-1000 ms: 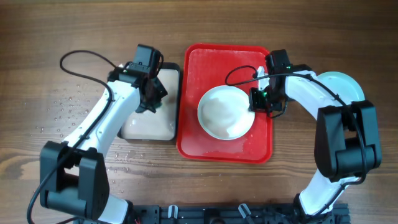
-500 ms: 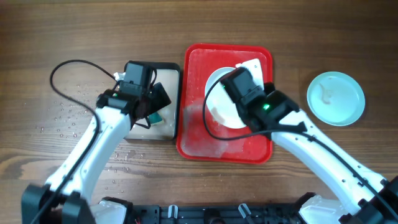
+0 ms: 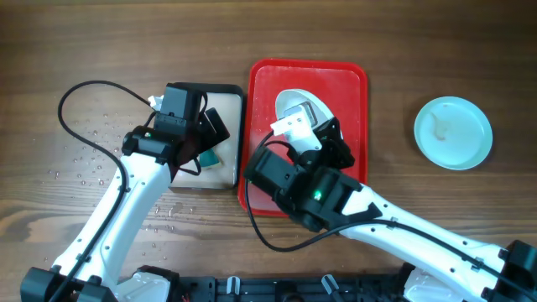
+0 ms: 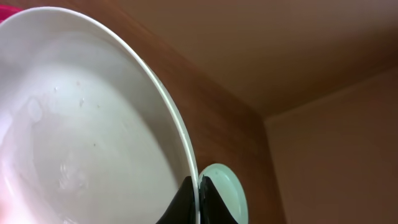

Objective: Clean dirty plates on tray and stack at the side
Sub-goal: 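Lift the white plate with the right gripper and carry it right, then lower the white plate onto the light-blue plate stack and release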

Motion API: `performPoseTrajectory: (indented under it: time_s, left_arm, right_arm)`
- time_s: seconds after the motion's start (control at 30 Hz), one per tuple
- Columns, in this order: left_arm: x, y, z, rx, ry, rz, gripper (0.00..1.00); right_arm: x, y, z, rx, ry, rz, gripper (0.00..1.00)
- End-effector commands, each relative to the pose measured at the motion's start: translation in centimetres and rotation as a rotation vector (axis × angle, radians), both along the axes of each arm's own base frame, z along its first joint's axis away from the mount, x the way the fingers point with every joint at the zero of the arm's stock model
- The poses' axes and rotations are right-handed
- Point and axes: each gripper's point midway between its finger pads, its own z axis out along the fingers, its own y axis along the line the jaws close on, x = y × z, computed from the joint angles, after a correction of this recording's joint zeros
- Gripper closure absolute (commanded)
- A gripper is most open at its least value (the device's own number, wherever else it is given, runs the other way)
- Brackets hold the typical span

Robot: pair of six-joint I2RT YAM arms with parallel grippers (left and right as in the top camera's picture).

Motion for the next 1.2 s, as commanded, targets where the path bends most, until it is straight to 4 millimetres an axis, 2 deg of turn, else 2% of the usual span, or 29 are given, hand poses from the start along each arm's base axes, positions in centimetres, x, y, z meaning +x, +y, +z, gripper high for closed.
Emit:
performPoseTrajectory:
  time_s: [0.0,0.4,0.63,0.7,0.8,0.87,0.93,1.0,1.03,1.1,1.13,1.17]
  left_arm:
    - [0.5,0.2,0.9,0.003,-0.027,0.004,0.00]
    - [0.5,0.2,0.9,0.003,-0.027,0.004,0.00]
    - [0.5,0.2,0.9,0.003,-0.027,0.004,0.00]
    - [0.5,0.2,0.9,0.003,-0.027,0.004,0.00]
    - [0.5,0.2,0.9,0.003,-0.027,0.004,0.00]
    - [0.5,0.2,0.9,0.003,-0.027,0.004,0.00]
    - [0.5,0.2,0.9,0.003,-0.027,0.004,0.00]
    - [0.5,0.2,0.9,0.003,-0.027,0.004,0.00]
    - [0.5,0.2,0.9,0.003,-0.027,0.004,0.00]
    - [0.5,0.2,0.9,0.003,-0.027,0.004,0.00]
    - [0.5,0.2,0.9,0.003,-0.027,0.004,0.00]
    - [0.5,0.2,0.9,0.003,-0.027,0.004,0.00]
  right_arm:
    - [-0.1,-0.5,1.9,0.003,-0.061,-0.017,0.96]
    - [0.0,-0.4,1.9,0.014,-0.067,-0.018,0.96]
    - [0.3,-0.2,1.9,0.093,-0.095,-0.038,0.96]
    - [0.9,-0.7,0.6,0.194,-0.049,-0.069,0.96]
    - [3.3,-2.5,-5.7,0.581,0.291,-0.149,0.96]
    - [3.6,-3.2,-7.9,0.818,0.557,-0.085,0.96]
    - [4.2,-6.5,-8.0,1.029,0.622,-0.138,0.95]
    - [5.3,-11.4,-7.5,1.195,0.580,-0.227,0.96]
    - [5.9,-15.5,-7.6,1.245,0.506,-0.323,0.96]
    - [5.7,-22.4,-8.2,1.270,0.391,-0.506,0.96]
    - [5.1,-25.8,-8.8,1.267,0.337,-0.619,0.96]
    - [3.5,-30.5,-10.0,1.252,0.264,-0.801,0.96]
